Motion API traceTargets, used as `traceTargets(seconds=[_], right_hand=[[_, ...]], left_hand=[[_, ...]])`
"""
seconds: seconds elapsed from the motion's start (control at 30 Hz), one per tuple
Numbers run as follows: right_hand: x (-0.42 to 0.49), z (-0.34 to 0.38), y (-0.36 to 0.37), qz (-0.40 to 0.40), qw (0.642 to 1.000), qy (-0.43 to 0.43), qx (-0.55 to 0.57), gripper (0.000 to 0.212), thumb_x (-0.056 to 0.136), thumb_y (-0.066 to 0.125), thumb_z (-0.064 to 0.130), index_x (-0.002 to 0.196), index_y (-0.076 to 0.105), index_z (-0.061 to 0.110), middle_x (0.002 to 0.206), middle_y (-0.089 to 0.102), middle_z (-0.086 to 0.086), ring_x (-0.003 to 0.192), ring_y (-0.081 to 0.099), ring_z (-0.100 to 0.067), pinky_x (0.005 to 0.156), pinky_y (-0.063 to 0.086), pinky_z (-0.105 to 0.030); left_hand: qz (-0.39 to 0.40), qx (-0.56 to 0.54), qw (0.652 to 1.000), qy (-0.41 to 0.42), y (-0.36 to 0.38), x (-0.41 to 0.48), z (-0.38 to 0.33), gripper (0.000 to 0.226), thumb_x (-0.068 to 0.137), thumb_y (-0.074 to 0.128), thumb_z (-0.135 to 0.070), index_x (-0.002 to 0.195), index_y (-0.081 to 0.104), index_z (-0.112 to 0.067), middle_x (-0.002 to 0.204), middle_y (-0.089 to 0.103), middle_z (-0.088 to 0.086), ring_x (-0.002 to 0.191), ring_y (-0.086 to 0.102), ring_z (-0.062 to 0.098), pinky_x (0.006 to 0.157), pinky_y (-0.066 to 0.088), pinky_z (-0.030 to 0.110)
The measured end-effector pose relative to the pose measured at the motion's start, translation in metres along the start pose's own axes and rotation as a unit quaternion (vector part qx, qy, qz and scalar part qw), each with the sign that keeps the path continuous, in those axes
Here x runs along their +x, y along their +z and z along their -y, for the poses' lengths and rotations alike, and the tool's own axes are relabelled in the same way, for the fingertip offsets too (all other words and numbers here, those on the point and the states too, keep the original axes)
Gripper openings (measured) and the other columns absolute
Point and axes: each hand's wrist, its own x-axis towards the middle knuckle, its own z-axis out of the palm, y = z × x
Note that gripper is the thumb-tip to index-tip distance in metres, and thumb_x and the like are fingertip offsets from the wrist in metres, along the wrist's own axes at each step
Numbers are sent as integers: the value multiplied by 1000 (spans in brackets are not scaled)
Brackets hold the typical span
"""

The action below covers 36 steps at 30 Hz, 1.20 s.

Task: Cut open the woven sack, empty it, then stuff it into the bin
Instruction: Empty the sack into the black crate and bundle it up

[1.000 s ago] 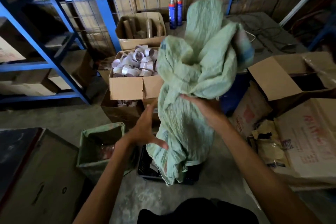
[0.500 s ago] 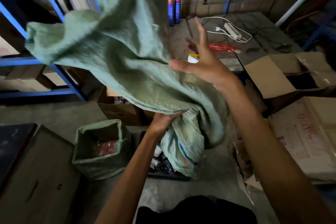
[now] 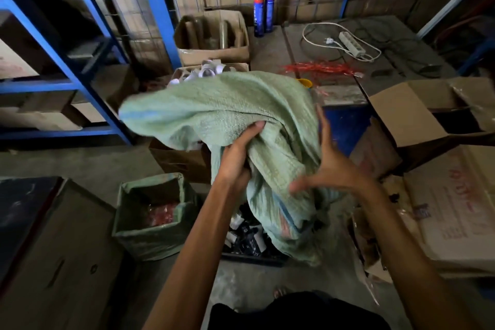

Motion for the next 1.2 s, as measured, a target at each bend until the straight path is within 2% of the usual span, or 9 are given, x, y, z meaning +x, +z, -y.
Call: traceTargets(seconds=[0.2,0.33,0.47,0.6,0.67,0.8,0.97,1.07,1.2], right_hand=[[17,-17,46,-128,991,-47,11,127,65,91,30,158,5,28,147,42,16,136,50,-16,108,47,-42],[29,-25,15,-152,987,-31,-41,96,69,82,45,150,34,26,135,63,0,123,62,-26,99,53,-45],[36,-21,-15,-199,975,-39,-85,80,68,78,50,138,45,31,113,70,8,105,69,-22,80,54,-31],[45,-13,-29,-269,956,-16,-112,82,74,82,22,145,41,27,98,75,-9,86,71,-32,74,59,-49],[47,-3,-30,-302,942,-36,-140,74,74,80,22,140,48,23,96,76,-7,88,71,-34,78,56,-51],[47,22,-34,-300,936,-65,-174,68,71,77,24,134,53,28,108,74,1,100,69,-30,89,51,-53],[43,55,-38,-265,939,-175,-131,72,72,80,25,140,54,26,119,70,3,108,67,-22,91,52,-49],[43,71,-30,-244,935,-253,50,67,79,77,9,141,51,12,124,67,15,112,66,-8,95,56,-35],[48,96,-7,-188,903,-247,298,49,87,60,-11,134,55,4,122,68,9,116,66,-13,97,54,-32]], left_hand=[[-27,-3,1000,13,23,-4,11,39,88,75,-12,127,69,-6,124,75,10,115,70,24,99,57,39],[-41,181,982,36,-4,-3,-10,47,79,84,-35,123,71,-24,119,76,-9,105,73,4,98,57,27],[30,462,880,-106,-39,-6,-34,43,59,81,-72,92,78,-45,120,60,-22,111,59,7,117,35,38],[161,596,776,-129,-66,-10,-45,88,58,80,-68,132,63,-23,131,67,-3,119,64,12,113,46,40],[171,616,758,-134,-73,-19,-52,80,58,78,-75,117,72,-21,114,77,-2,106,72,10,102,54,36],[6,645,763,43,-76,-30,-60,70,52,82,-72,93,66,-17,79,77,2,72,73,13,67,57,35],[-106,699,641,299,-44,-23,-55,140,40,94,-60,154,28,-13,152,41,12,137,40,31,112,37,49],[-2,676,684,274,-21,-11,-40,165,33,95,-62,160,2,-12,168,10,9,156,9,32,127,7,52],[7,496,855,149,12,-8,0,145,28,100,-42,151,33,-3,146,50,5,129,55,11,116,41,37]])
